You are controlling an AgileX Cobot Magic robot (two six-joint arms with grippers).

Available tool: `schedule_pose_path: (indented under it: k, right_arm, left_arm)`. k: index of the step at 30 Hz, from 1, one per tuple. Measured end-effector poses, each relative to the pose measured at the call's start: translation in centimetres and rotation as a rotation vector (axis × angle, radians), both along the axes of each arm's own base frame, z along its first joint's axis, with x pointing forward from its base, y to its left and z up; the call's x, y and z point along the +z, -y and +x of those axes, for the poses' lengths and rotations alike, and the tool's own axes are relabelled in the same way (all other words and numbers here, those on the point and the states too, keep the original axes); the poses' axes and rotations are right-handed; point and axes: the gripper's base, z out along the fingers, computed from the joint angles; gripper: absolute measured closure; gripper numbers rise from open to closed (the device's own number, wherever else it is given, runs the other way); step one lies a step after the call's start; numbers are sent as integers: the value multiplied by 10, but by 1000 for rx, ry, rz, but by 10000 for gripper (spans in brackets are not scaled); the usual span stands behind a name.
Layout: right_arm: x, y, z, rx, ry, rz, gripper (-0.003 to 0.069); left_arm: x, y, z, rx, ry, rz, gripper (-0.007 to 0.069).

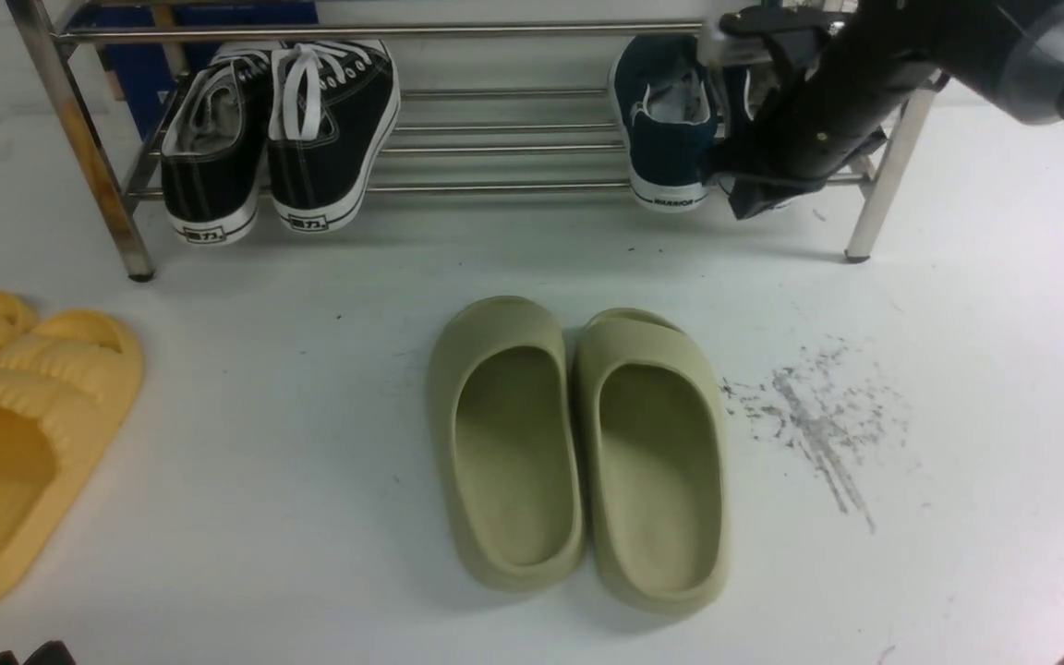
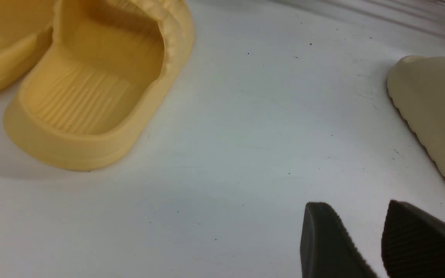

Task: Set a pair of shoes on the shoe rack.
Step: Use the right arm to put a shoe into the shoe rack

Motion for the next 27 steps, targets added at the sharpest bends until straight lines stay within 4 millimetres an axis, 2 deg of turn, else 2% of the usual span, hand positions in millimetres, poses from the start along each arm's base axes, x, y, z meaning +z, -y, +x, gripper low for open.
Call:
schedule_pose_path:
  k: [6, 18, 23, 27]
  right_arm:
    - [5, 3, 0, -56, -1, -50, 648]
    - [10, 0, 0, -45, -3, -19, 648]
    - [45, 6, -15, -15, 21, -32, 617]
    - [73, 10, -35, 27, -6, -40, 569]
  left_arm:
    - [0, 0, 0, 0, 0, 0, 386]
    - [0, 0, 0, 0, 0, 0, 386]
    - [0, 0, 0, 0, 0, 0, 386]
    - [0, 0, 0, 0, 0, 0, 386]
